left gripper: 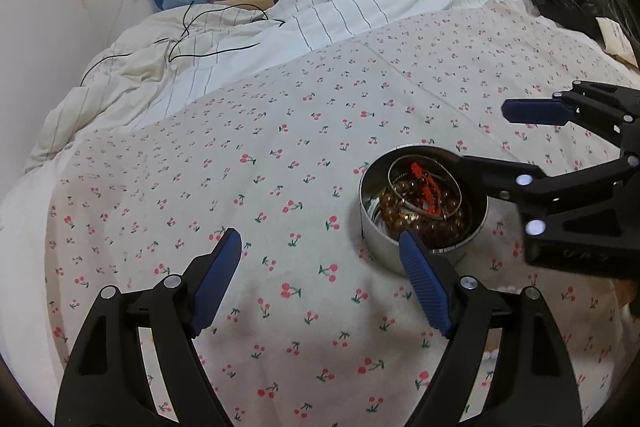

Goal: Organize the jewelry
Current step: 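Grasp the white-and-peach beaded bracelets with the right tool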

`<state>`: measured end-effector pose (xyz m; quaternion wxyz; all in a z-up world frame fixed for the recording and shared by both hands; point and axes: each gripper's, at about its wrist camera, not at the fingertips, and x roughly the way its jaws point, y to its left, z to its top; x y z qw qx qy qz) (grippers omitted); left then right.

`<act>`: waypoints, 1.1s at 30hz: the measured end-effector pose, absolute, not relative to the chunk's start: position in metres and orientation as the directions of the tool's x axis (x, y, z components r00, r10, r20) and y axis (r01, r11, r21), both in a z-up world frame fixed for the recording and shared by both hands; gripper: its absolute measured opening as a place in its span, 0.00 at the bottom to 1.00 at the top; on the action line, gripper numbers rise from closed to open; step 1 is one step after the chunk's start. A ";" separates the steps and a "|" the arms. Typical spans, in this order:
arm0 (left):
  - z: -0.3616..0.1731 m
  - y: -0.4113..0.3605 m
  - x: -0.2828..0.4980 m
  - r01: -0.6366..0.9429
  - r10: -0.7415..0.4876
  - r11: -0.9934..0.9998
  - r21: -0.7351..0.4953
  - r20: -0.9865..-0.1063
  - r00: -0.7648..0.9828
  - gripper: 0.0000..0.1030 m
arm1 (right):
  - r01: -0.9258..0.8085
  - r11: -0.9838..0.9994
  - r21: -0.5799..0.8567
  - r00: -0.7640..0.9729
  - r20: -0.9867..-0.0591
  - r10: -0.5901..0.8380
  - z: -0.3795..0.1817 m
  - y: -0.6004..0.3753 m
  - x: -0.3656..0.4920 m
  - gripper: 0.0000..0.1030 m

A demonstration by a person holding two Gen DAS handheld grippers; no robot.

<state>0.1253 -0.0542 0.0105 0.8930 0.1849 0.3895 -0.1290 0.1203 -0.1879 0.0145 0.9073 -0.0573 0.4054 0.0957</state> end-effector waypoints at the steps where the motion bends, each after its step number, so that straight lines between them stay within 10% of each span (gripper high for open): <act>1: 0.010 -0.053 0.125 0.375 -0.087 0.899 0.227 -0.746 0.660 0.75 | -0.228 0.973 -0.020 0.641 -0.755 0.135 0.013 -0.191 0.117 0.63; 33: -0.024 -0.030 0.097 0.443 -0.198 0.897 0.010 -0.886 0.420 0.75 | -0.461 0.887 0.024 0.370 -0.904 0.216 -0.051 -0.170 0.054 0.08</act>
